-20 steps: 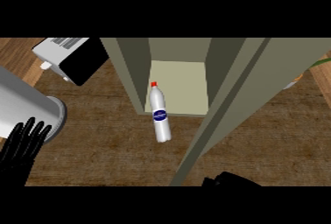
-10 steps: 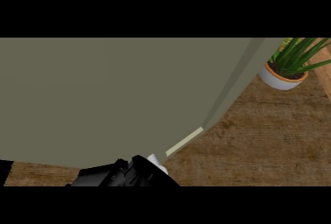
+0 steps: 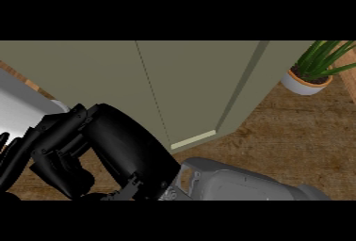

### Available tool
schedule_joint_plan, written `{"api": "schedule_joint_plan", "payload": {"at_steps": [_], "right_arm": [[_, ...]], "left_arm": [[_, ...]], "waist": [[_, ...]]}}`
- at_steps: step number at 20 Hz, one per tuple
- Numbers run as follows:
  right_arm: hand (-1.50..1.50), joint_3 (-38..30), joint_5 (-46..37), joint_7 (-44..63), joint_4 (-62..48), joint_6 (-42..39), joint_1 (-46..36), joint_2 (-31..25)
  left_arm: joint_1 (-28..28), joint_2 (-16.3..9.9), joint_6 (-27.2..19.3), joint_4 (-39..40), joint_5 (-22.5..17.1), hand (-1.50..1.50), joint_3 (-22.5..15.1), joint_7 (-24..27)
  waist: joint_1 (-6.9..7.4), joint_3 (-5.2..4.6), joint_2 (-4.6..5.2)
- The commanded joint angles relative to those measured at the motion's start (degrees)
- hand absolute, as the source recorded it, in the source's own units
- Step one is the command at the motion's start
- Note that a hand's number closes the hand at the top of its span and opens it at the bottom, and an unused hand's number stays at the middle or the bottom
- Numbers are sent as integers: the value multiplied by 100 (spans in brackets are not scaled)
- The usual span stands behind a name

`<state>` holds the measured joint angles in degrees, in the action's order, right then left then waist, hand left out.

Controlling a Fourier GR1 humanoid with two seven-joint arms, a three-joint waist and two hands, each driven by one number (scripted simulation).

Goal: Pick up the bottled water, place it into the cabinet and close the cabinet

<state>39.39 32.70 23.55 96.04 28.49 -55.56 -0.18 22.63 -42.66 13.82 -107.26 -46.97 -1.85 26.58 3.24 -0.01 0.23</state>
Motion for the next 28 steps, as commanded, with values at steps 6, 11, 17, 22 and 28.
{"api": "schedule_joint_plan", "payload": {"at_steps": [6,11,17,22,28], "right_arm": [[150,-491,1239,-373,-1428,-1985,-341,18],[150,-865,842,-778,-1888,-2548,98,16],[150,-1429,366,-997,-2420,-2722,66,-350],[150,-1838,-72,-1406,-3130,-2516,-217,-552],[150,-2117,-203,-1536,-3352,-2465,-202,-808]], "left_arm": [[299,118,-12,-378,-29,-150,394,-229],[656,470,-113,-720,352,-150,344,-246],[675,236,195,-713,-162,-150,952,-595],[351,605,-35,-593,313,-150,514,-559],[225,515,19,-641,192,-150,648,-753]], "waist": [[-161,0,-8],[-207,2,-18],[-225,2,-24],[-255,-2,7],[-259,-1,10]]}}
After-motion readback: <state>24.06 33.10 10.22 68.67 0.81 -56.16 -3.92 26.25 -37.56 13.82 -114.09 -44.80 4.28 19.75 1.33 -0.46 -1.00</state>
